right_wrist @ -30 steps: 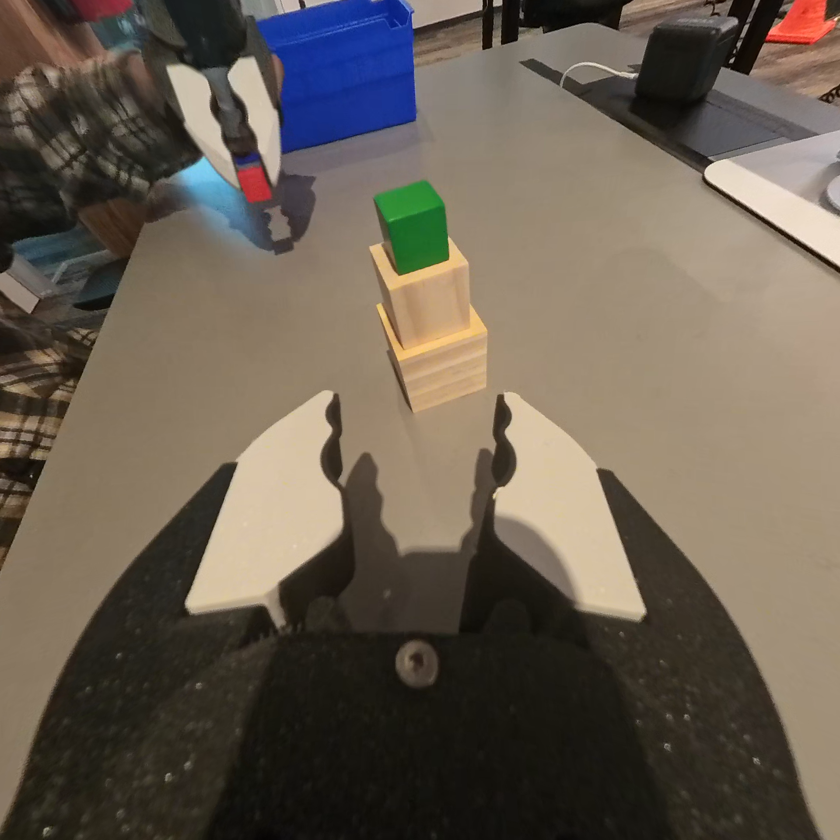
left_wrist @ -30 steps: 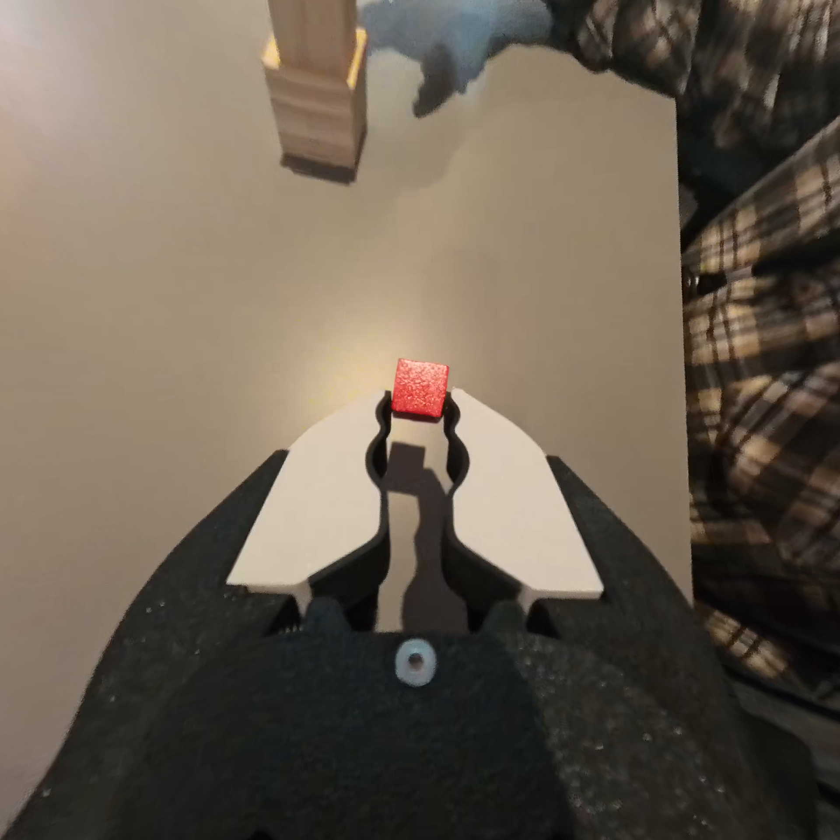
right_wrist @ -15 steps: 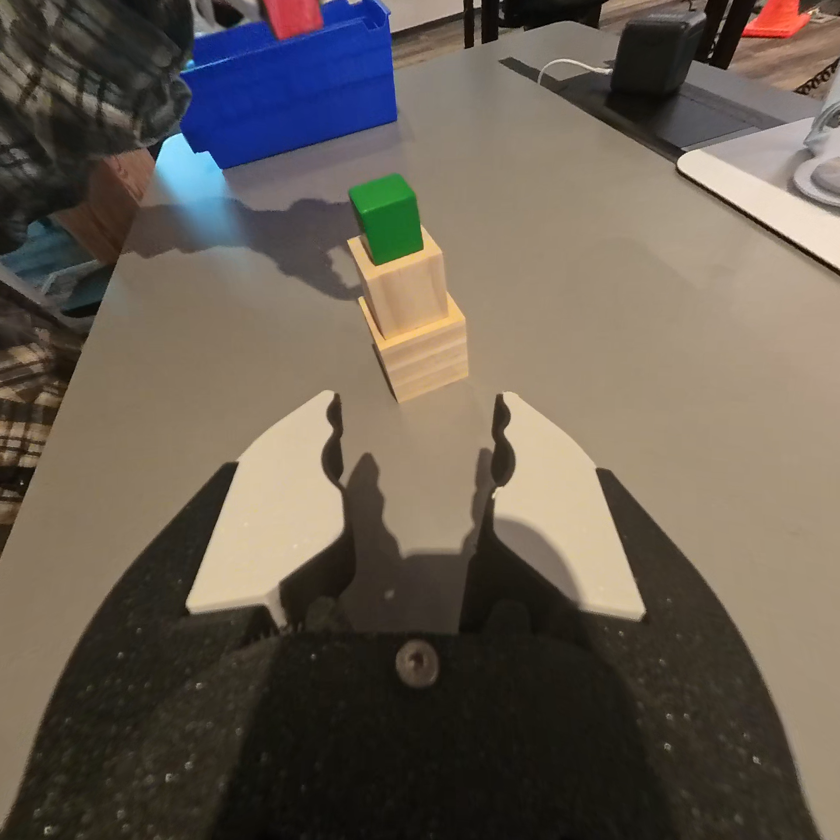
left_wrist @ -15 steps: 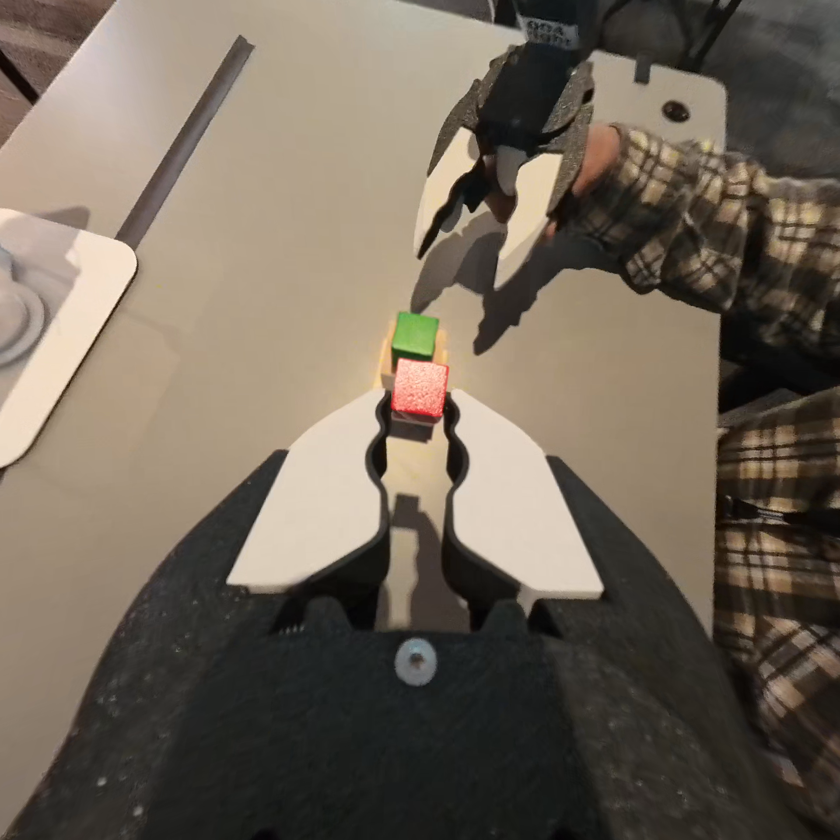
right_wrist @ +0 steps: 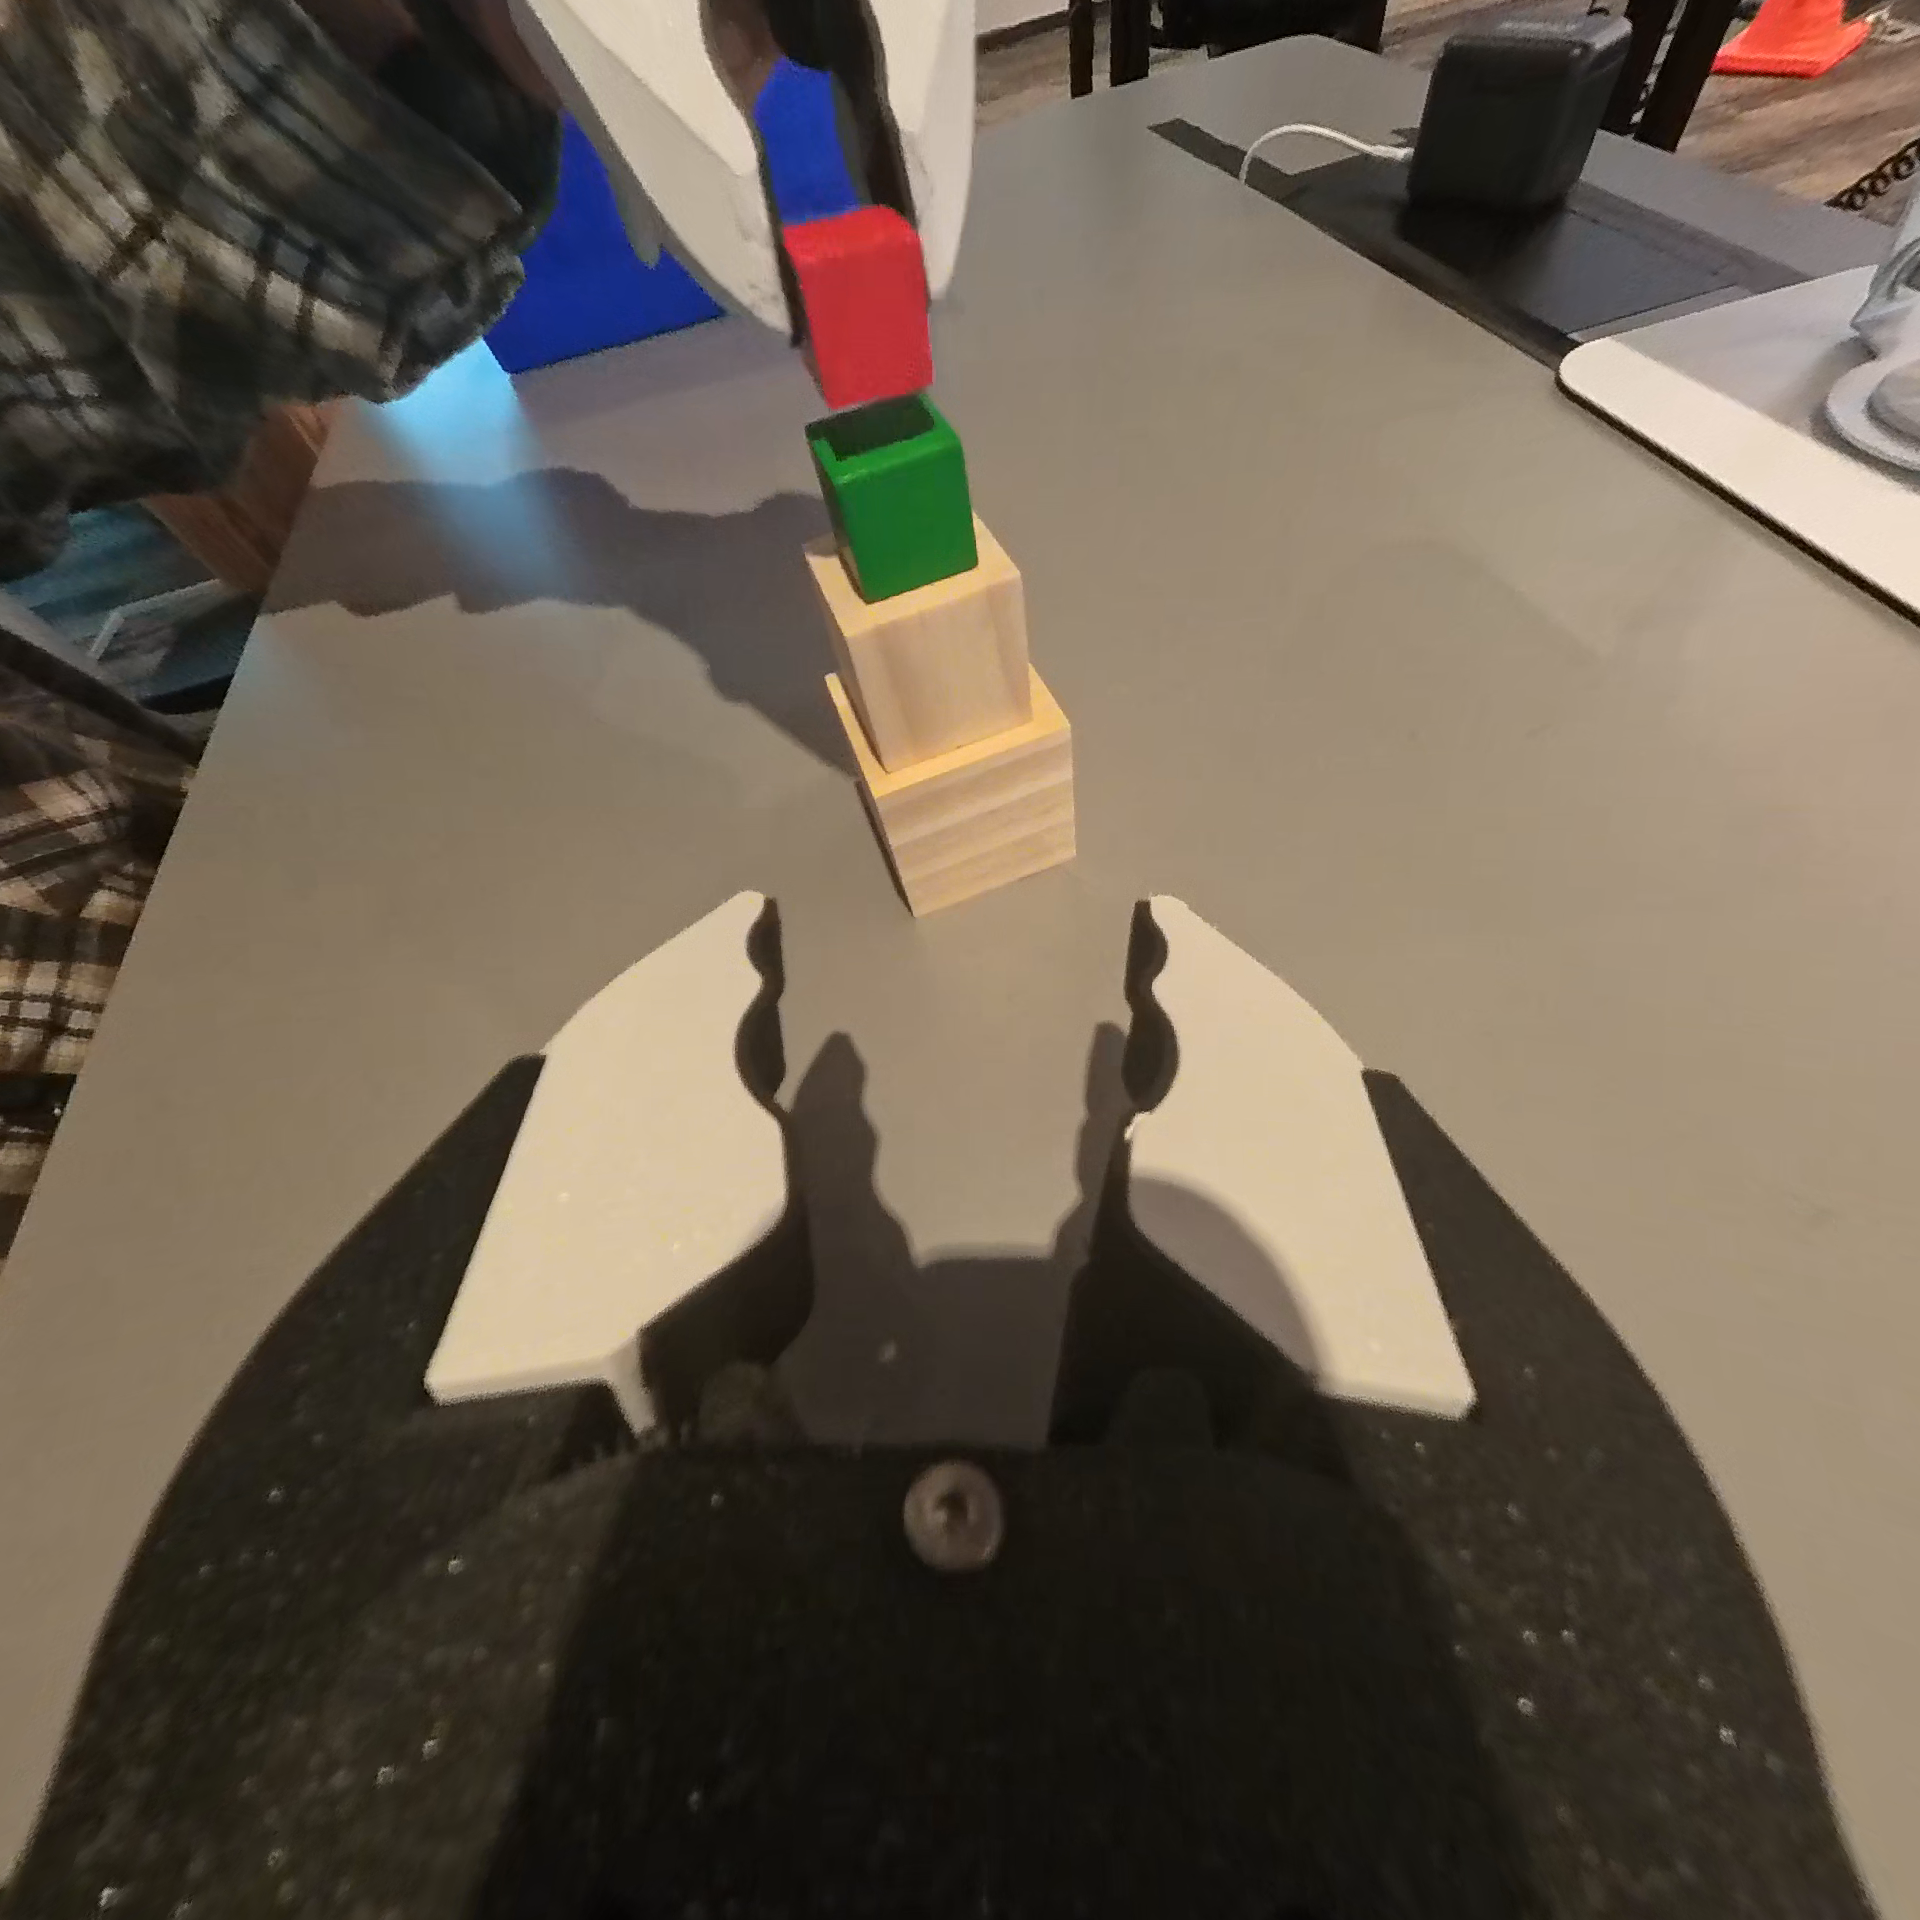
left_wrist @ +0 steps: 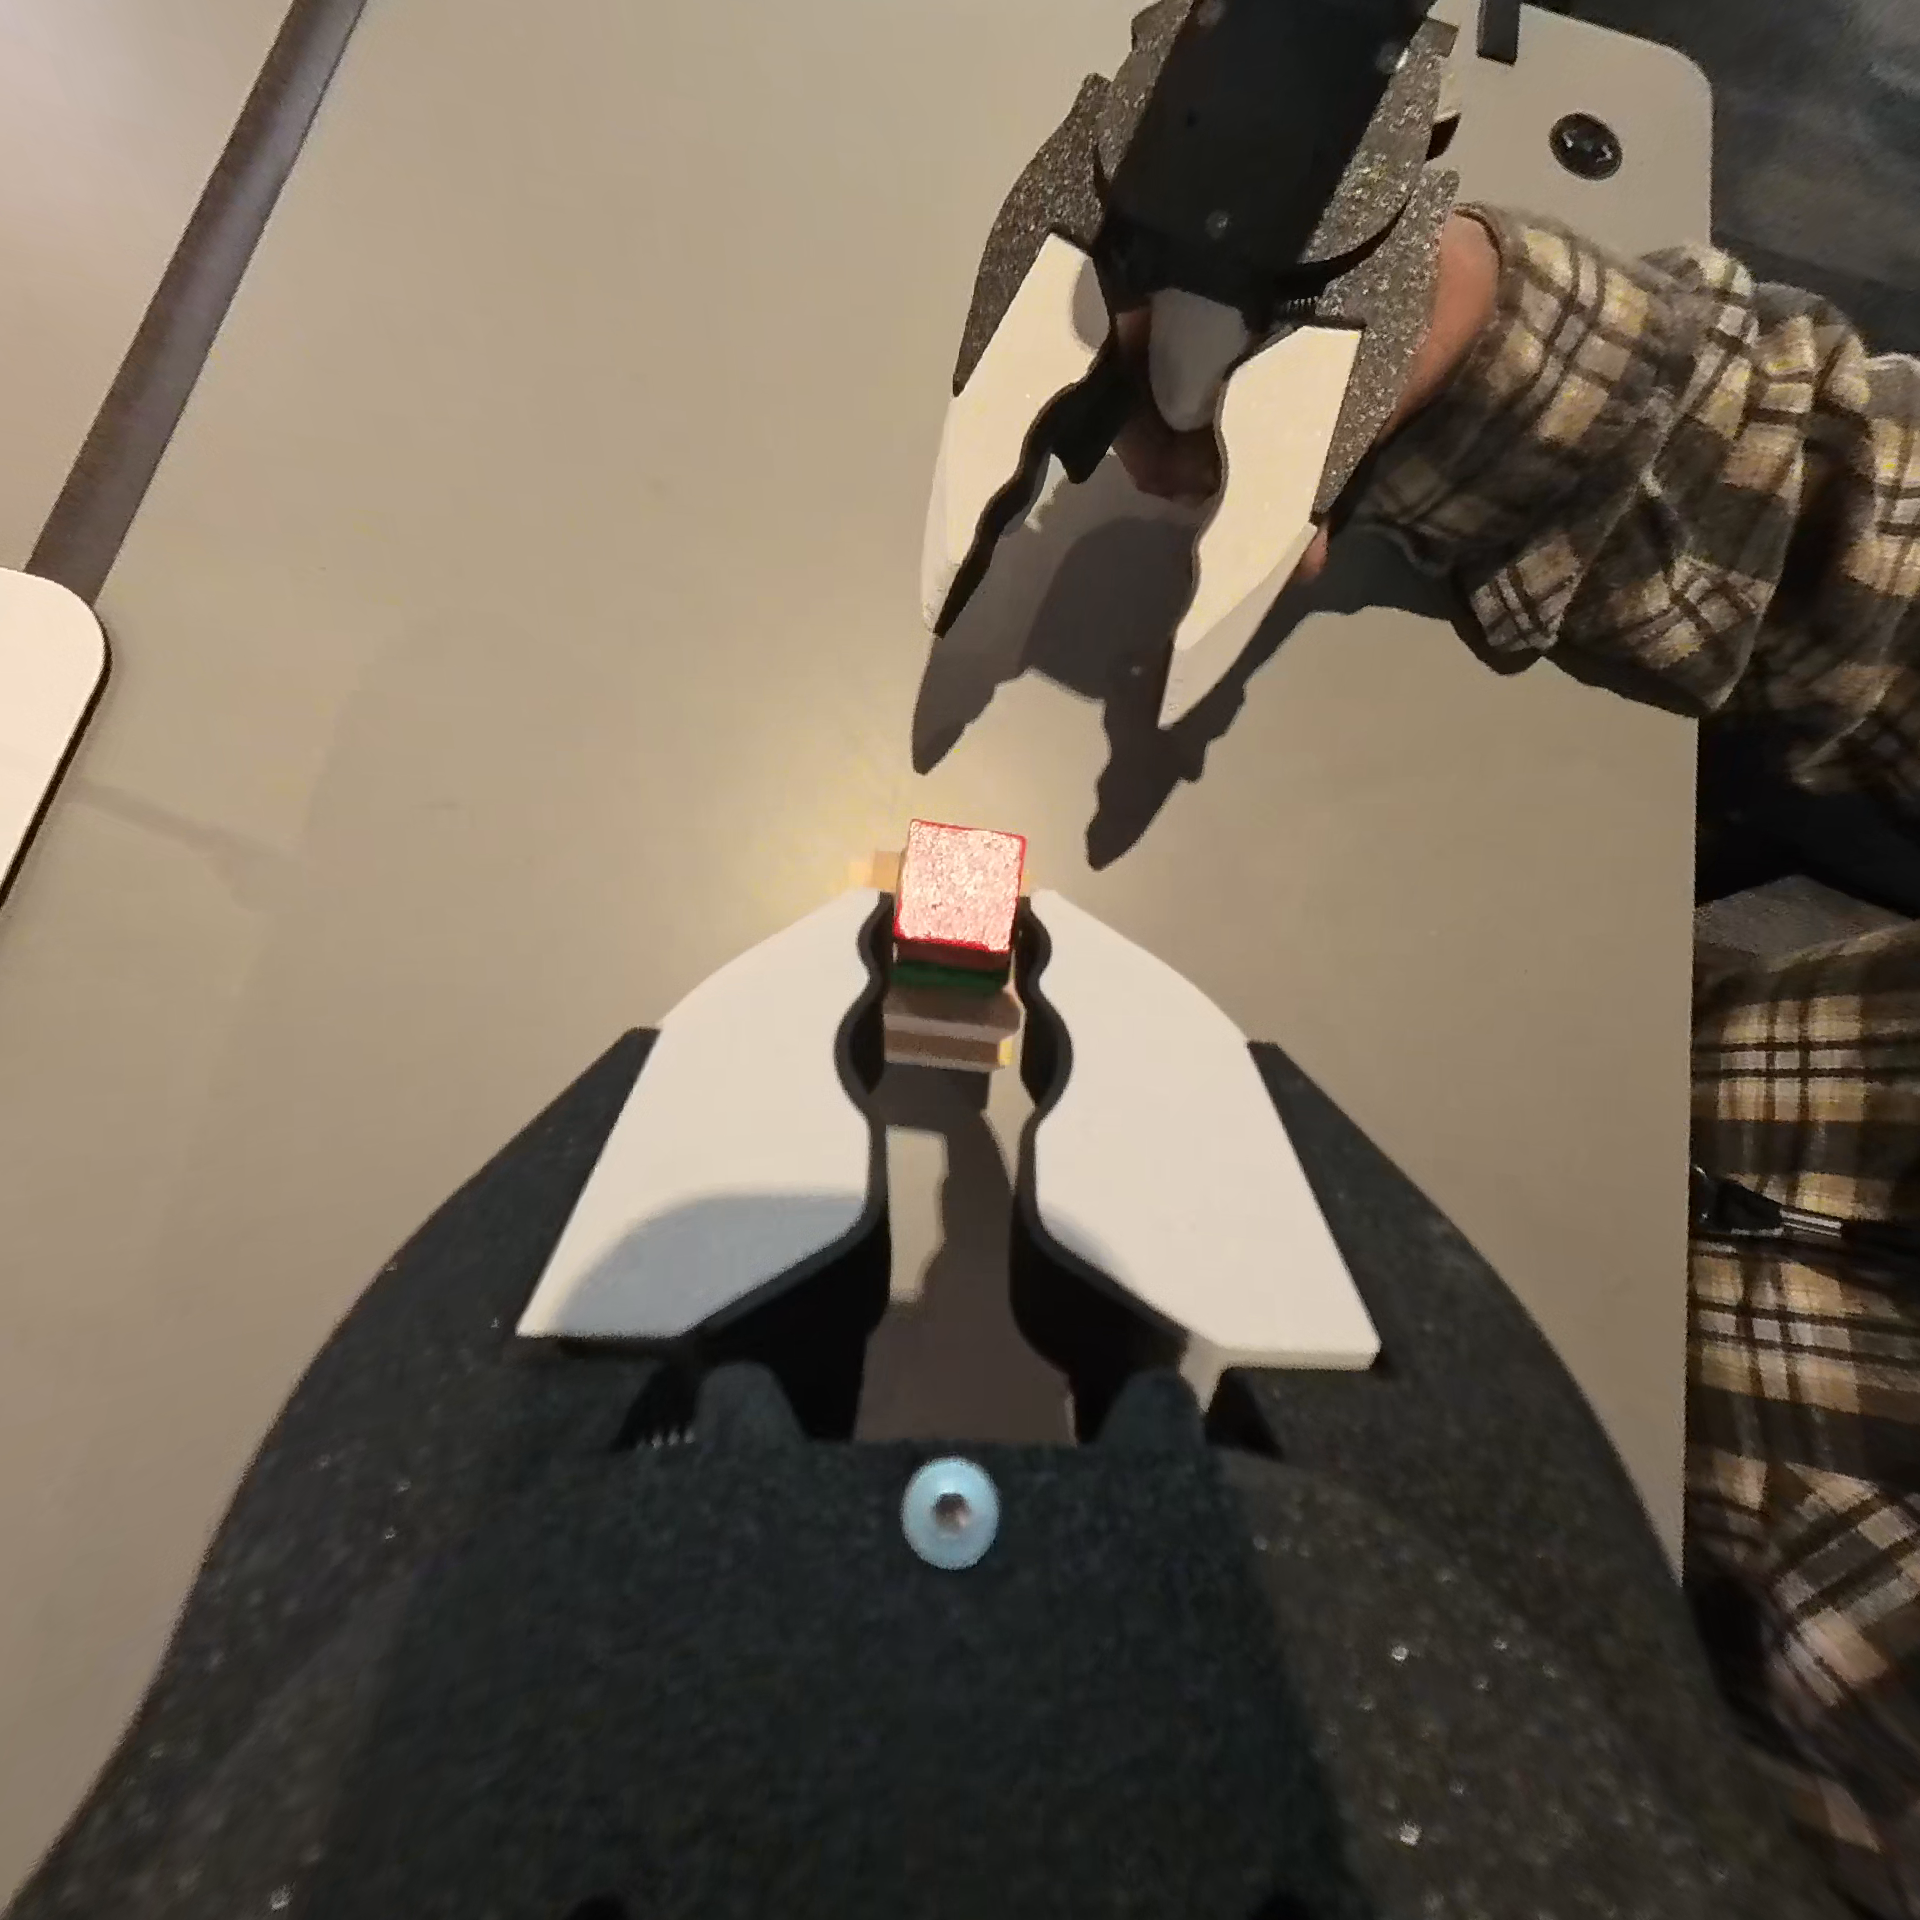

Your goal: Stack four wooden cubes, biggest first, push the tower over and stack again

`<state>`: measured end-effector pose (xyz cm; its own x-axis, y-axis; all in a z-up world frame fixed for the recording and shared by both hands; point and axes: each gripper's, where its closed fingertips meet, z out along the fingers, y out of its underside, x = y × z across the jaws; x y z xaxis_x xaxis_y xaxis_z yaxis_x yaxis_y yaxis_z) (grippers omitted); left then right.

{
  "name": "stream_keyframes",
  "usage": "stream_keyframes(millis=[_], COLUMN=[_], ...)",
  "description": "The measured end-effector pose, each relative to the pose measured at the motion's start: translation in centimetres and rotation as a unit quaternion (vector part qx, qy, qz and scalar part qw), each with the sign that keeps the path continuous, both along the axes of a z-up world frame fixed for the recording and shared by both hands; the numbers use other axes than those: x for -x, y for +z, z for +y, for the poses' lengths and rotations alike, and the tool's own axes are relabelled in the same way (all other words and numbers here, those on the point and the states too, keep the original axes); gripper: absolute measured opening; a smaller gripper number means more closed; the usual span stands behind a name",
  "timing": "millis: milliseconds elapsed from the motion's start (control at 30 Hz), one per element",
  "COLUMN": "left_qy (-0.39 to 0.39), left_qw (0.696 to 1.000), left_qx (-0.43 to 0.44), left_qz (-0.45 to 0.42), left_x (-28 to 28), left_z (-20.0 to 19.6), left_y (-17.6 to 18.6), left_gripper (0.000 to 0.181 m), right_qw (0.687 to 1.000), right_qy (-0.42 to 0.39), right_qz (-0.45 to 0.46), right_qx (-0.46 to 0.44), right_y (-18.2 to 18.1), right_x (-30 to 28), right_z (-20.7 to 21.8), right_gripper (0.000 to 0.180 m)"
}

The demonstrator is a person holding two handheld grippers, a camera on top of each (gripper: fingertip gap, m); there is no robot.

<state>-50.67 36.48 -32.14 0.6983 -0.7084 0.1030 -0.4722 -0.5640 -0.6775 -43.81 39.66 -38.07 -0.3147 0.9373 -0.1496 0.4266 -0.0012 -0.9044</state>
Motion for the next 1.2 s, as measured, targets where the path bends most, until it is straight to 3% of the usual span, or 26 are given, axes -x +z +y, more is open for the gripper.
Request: stream_keyframes(millis=[733,1000,1200], left_qy=[-0.013,0.016,0.125], left_qw=[1.0,0.999,0.981], left_qx=[0.002,-0.043,-0.14], left_qz=[0.002,-0.005,-0.046], left_x=[-0.3,2.1,8.2], left_z=[0.0,-0.9,-7.6], left_y=[-0.8,1.7,4.5], left_gripper=[0.024,0.053,0.073], right_qw=[1.0,1.0,0.992], right_qy=[0.002,-0.01,-0.104], right_qz=[-0.001,-0.001,-0.077], right_qx=[0.004,0.003,0.006], right_y=[-0.1,0.0,-1.3], right_x=[0.0,-0.1,-0.7], right_z=[-0.1,0.3,2.8], right_gripper=[0.064,0.068,0.068])
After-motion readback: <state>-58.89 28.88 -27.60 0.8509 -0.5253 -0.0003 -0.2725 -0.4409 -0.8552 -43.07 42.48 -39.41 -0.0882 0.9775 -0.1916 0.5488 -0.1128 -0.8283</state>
